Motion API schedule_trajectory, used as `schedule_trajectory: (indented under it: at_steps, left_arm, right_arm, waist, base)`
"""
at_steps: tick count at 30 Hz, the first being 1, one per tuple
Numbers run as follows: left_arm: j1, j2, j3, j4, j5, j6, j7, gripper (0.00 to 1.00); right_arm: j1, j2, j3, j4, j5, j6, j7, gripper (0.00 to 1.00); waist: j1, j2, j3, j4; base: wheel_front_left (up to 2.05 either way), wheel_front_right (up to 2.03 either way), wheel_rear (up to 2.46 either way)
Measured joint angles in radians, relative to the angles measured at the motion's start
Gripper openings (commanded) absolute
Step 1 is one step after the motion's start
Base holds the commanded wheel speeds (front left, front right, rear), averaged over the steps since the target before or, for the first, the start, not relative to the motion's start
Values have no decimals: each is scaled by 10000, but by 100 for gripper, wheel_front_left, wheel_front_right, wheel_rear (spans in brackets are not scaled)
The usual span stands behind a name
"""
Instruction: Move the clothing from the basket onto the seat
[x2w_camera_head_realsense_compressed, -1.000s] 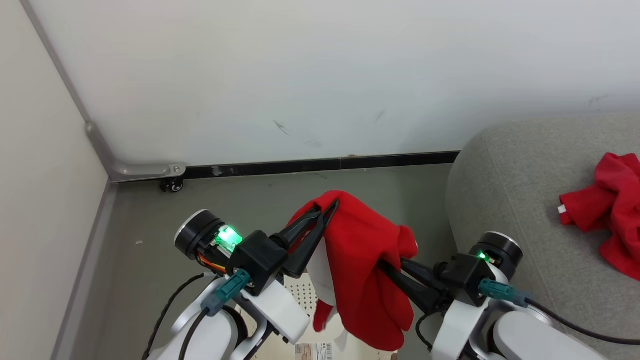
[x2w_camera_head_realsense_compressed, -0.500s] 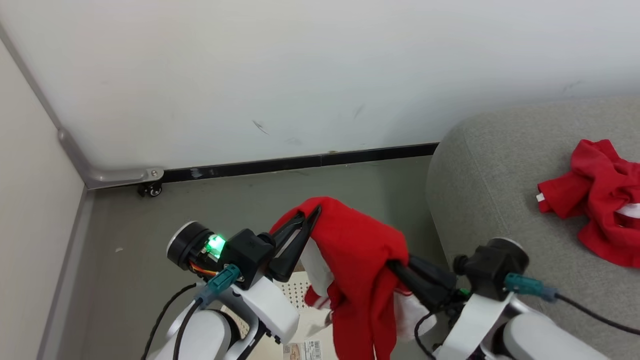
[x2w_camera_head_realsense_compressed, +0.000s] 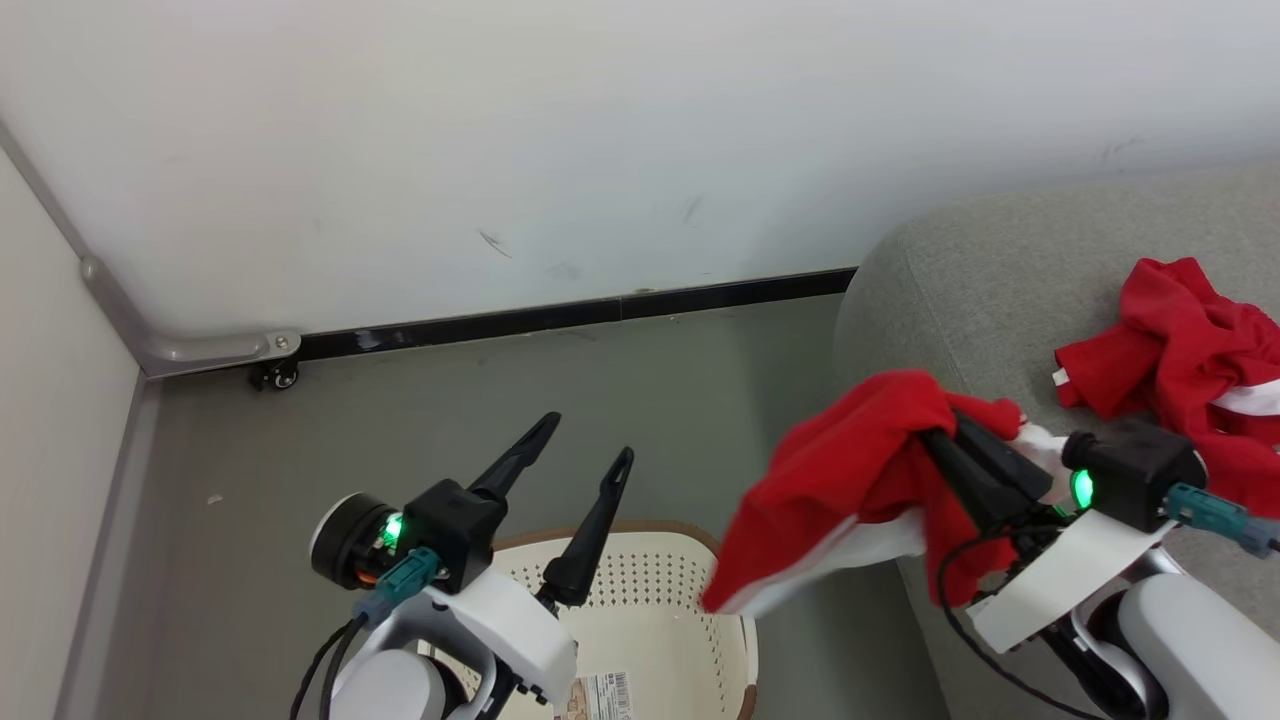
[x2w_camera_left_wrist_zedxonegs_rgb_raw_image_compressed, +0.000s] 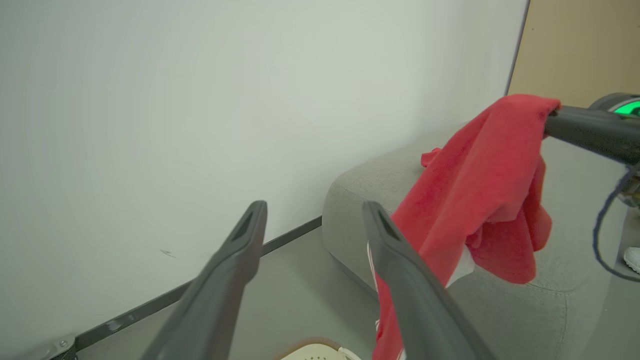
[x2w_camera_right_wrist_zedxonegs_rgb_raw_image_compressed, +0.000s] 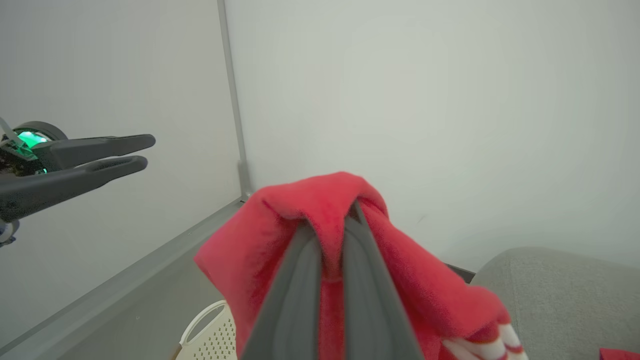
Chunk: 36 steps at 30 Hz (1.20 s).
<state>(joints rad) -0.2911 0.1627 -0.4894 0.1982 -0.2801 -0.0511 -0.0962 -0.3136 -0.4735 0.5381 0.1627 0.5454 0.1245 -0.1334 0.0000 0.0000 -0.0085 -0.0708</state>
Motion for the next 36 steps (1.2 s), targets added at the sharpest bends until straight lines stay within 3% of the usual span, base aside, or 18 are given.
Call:
schedule_trajectory:
  at_steps: [14, 36]
  left_arm:
    - [247, -42, 527, 127, -167, 512, -642, 100]
    - [247, -343, 491, 474, -255, 512, -1083, 100]
  right_arm:
    - [1106, 31, -1818, 52, -207, 0, -134, 0]
    - [2792, 813, -3139, -957, -894, 0, 96, 0]
  waist:
    - [0, 0, -2, -380]
    - [0, 0, -32, -1702]
  base:
    - [0, 0, 0]
    - [0, 0, 0]
